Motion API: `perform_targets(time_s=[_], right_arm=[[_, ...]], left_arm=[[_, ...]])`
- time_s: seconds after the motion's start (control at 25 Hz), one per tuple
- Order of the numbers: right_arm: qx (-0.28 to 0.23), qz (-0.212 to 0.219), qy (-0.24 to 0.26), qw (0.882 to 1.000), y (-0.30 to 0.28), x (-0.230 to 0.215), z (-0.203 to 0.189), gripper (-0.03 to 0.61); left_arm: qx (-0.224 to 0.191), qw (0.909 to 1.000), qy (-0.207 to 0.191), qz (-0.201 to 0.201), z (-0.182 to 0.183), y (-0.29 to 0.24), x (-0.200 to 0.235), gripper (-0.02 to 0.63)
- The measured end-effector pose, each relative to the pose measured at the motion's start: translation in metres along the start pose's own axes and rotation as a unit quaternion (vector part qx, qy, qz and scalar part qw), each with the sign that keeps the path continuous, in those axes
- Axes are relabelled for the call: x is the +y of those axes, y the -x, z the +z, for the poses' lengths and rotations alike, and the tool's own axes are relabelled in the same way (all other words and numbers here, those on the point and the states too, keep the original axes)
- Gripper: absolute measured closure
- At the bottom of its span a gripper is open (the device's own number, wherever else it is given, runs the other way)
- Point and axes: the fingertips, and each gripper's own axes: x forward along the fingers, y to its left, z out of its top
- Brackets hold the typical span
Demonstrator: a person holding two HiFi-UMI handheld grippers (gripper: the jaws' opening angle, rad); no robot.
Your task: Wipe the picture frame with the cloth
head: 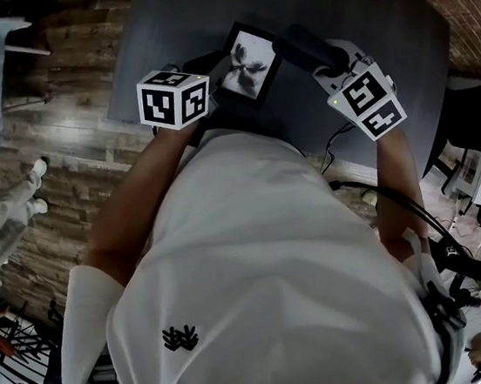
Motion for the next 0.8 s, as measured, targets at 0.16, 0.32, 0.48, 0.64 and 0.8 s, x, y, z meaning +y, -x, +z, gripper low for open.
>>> perform_targets(time_s=[0.16,0.32,0.48,0.64,0.8], right_arm=[[0.002,0.039,0.068,0.997,0.002,0.034,0.019,0.488],[0.043,0.091,0.157,0.982,-0.005,0.078,0.021,0.488],[0.082,0.112,0.208,0.968,-0.016,0.090,0.013,0.488],[0.115,0.086,0.218,0.965,-0.021,0.070,0.006,0.488],[0.146,0.044,0.222,0.963,-0.020,0.039,0.001,0.488]], left_arm=[[-0.003,1.0000,0.002,-0.004,0.002,-0.003,0.002,0.539],[0.002,1.0000,-0.007,-0.002,0.002,-0.008,0.001,0.539],[0.010,0.9997,-0.021,0.003,0.002,-0.013,0.001,0.538],[0.019,0.9992,-0.036,-0.001,-0.001,-0.015,-0.004,0.538],[0.023,0.9988,-0.042,-0.006,-0.003,-0.016,-0.007,0.538]])
